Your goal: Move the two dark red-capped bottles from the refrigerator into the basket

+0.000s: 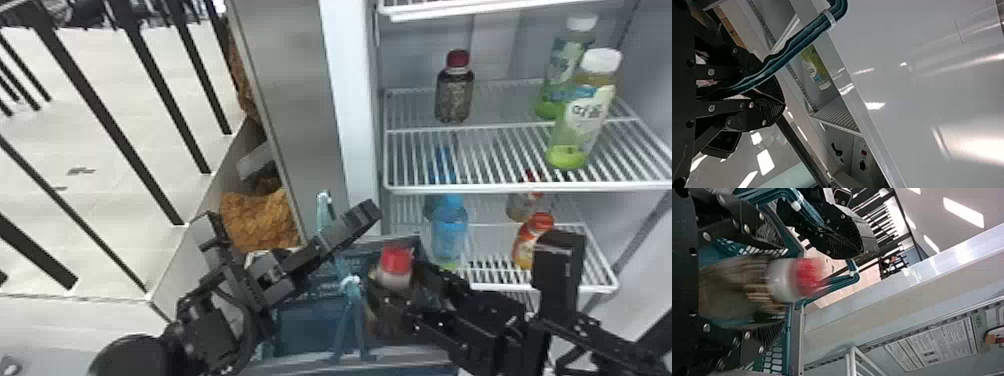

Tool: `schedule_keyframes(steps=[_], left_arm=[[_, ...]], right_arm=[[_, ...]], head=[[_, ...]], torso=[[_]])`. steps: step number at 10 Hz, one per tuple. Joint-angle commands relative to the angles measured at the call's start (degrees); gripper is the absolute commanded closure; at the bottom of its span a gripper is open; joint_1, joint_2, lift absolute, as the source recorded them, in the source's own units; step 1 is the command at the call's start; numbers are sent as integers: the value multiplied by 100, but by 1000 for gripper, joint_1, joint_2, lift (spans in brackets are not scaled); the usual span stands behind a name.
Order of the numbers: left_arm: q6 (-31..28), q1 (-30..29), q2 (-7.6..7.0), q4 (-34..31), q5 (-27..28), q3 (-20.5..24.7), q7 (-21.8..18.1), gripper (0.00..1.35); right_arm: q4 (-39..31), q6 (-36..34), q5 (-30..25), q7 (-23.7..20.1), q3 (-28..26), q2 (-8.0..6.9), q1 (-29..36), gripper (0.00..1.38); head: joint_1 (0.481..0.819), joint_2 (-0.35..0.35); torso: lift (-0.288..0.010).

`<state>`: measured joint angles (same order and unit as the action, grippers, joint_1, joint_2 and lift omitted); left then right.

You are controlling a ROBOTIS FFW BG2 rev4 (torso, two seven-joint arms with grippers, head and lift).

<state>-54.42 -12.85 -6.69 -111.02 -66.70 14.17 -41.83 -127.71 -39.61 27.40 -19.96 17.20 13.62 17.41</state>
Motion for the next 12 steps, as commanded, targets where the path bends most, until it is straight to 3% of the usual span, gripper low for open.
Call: schedule_keyframes(steps=[1, 4, 7, 12], left_arm=[[0, -9, 1, 0, 9, 0, 8, 1202], [0, -9, 10, 0, -2, 11, 0, 1202], [0, -9, 10, 0, -2, 0, 0, 1202], [-14, -9, 10, 0, -25, 11, 0, 1202]], right_arm=[[-4, -4, -21, 0, -41, -8, 17, 179], [-145, 108, -204, 0, -303, -52, 87, 147], [-286, 713, -512, 53, -692, -131, 115, 145], [-229, 1683, -569, 519, -863, -211, -25, 145]], head=[[695, 203], [695, 191], [695, 144], [695, 66]], torso=[[-34], [-34], [-34], [-34]])
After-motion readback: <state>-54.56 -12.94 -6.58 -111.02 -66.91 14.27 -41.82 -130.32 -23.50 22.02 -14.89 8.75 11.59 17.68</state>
